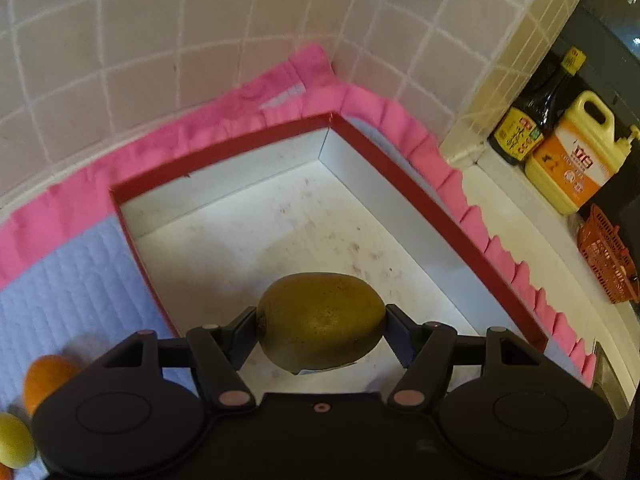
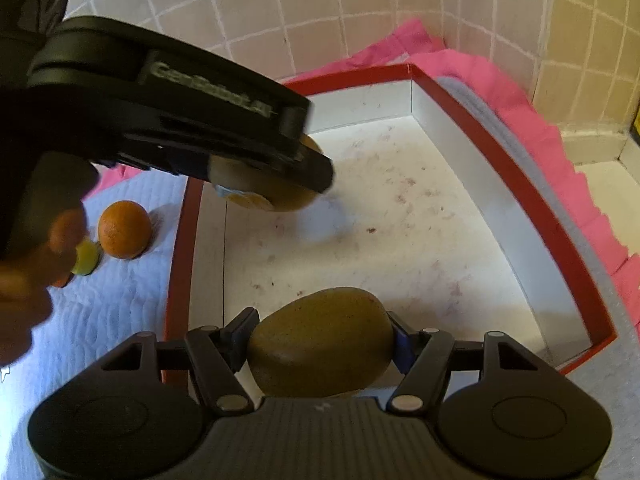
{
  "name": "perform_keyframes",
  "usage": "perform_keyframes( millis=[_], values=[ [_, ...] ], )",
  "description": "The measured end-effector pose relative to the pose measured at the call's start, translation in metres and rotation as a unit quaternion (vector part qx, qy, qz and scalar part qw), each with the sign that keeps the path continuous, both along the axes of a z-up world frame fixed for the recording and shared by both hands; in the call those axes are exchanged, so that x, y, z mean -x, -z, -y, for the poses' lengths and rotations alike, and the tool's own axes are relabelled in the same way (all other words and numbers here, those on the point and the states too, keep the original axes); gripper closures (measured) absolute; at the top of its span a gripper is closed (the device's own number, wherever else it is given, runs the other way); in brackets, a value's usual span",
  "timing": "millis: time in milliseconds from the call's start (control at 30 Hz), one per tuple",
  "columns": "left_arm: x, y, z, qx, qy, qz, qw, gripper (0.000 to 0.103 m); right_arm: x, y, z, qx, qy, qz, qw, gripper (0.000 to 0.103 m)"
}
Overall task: Organize fruits
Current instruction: 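Carry the kiwis into the red-rimmed white box and open both tools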
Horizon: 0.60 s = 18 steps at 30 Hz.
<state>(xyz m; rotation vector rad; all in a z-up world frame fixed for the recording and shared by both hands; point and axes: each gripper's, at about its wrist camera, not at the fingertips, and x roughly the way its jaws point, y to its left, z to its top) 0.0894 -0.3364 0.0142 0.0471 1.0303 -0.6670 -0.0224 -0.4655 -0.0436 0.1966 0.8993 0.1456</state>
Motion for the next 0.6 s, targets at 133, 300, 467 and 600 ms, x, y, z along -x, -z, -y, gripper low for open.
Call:
perform_keyframes(
  millis=[133,300,467,600],
  values=[
    [-0.006,0.001,0.004,-0.009,0.002,-0.004,0.9999,0.024,-0.005,0.005,0.0,-0.007,-0.001,-0.007,1.0,0.034],
    [-0.006,-0.015,0.003,-0.023,0.002,0.032,0.9992,0.022,0.005,-0.01,0.0,-0.005,-0.004,0.015,1.0,0.029],
    [-0.004,-0.041,-0.015,-0.026,-0.019,0.071,0.997,0.022,0.014,-0.033,0.008,-0.041,0.014,0.038,0.998,0.026],
    [-0.001,-0.063,-0.036,-0.029,-0.029,0.095,0.9947,0.022,0.017,-0.055,0.006,-0.05,0.023,0.062,0.997,0.026]
  ],
)
